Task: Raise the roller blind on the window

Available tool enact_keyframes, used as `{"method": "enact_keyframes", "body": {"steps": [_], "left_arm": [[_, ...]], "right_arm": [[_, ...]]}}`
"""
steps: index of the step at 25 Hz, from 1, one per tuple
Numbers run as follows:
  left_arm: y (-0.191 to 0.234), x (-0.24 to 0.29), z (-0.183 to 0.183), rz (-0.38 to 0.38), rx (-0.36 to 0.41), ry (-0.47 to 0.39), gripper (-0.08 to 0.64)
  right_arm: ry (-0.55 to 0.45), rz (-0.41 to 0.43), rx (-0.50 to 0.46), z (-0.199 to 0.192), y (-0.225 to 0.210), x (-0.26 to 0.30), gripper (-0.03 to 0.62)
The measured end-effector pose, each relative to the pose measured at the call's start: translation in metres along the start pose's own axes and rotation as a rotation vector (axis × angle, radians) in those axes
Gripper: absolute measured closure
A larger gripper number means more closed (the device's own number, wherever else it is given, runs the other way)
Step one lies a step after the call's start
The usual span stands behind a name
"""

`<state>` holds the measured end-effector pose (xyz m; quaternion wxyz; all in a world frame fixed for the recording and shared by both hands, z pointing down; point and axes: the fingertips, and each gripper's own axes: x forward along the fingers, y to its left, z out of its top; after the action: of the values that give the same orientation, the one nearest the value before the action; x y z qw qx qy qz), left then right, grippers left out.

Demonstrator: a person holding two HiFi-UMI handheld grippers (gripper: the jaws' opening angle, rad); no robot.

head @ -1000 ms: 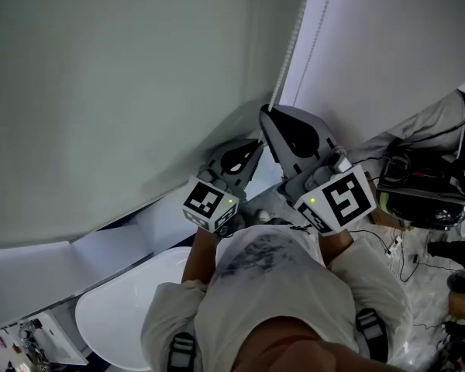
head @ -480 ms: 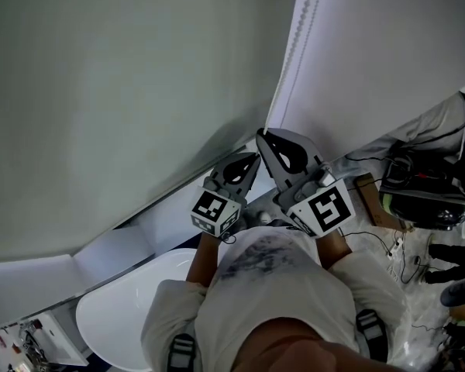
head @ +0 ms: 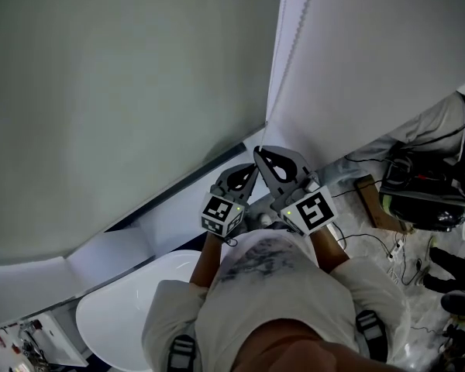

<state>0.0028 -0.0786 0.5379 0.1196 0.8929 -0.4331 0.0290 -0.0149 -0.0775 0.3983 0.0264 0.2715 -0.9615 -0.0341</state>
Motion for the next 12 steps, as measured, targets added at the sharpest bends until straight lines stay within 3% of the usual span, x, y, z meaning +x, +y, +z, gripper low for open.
{"method": "enact_keyframes", "body": {"steps": [6,12], "left_arm": [[0.003,0.008,-0.034,0.004,-0.037,0.038,0.551],[-0.005,-0.004,-0.024,-0.004,0.021,0.046,0.551]], "right_arm": [[0.032,0.008,0.005,-0.031,0.005,0.0,0.532],[0.03,0.014,-0.016,-0.031,0.007,0.005,0.531]]}}
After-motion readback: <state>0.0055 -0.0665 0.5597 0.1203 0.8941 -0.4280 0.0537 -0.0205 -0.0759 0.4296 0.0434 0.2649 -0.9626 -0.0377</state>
